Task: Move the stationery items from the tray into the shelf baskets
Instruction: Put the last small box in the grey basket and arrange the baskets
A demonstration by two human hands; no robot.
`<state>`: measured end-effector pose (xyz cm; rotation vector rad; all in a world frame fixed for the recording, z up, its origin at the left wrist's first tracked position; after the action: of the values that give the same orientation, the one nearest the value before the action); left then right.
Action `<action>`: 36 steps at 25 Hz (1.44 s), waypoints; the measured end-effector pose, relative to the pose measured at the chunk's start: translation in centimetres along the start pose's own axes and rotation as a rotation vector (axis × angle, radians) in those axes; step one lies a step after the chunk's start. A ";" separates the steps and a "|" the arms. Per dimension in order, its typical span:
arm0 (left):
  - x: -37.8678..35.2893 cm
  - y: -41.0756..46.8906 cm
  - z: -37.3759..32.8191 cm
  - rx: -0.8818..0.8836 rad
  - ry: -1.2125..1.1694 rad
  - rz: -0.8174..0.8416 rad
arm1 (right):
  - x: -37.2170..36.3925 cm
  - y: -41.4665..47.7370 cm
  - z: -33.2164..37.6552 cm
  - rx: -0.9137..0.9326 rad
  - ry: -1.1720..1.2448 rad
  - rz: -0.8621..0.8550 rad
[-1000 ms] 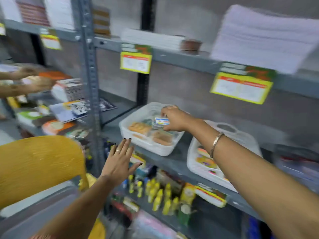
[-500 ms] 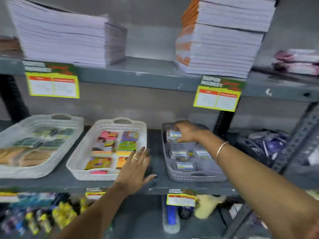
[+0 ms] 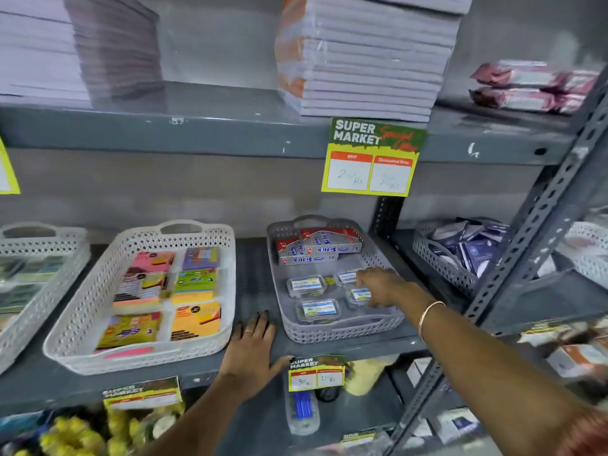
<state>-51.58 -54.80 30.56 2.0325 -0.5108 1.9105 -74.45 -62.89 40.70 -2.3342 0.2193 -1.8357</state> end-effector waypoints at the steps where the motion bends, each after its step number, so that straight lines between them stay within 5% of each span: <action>1: 0.0 0.0 0.0 -0.004 -0.002 -0.008 | -0.5 0.1 0.0 -0.003 -0.007 0.011; 15: 1.2 0.0 -0.5 -0.039 -0.011 -0.158 | -1.7 -0.4 0.1 0.005 0.025 -0.006; 23: 1.2 -0.4 -0.5 -0.037 -0.046 -0.052 | -1.1 -1.4 0.3 -0.068 0.062 0.062; 25: 2.1 -0.8 -0.9 -0.089 -0.117 -0.162 | -1.2 -1.5 0.2 -0.088 0.082 0.084; 28: 6.4 -2.7 -2.7 -0.260 -0.199 -0.639 | -1.2 -1.6 -0.1 -0.111 0.163 0.109; 30: 9.7 -1.8 -4.5 -0.330 -0.237 -0.781 | -1.6 -1.4 -0.3 -0.091 0.231 0.123; 36: 9.8 10.1 -7.7 -0.219 -0.122 -0.092 | -2.9 -0.3 -1.2 0.038 0.297 0.150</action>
<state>-62.58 -60.79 40.65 2.0005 -0.6151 1.6094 -76.25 -62.00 38.33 -1.9527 0.3811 -2.0813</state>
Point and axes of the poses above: each hand's wrist, its own y-axis towards the middle knuckle, its own x-axis out of the back of the hand, z = x × y, the point moved 8 cm from there along y, towards the middle knuckle, and after that the axes turned 13 degrees about -x, right-handed, at the moved point
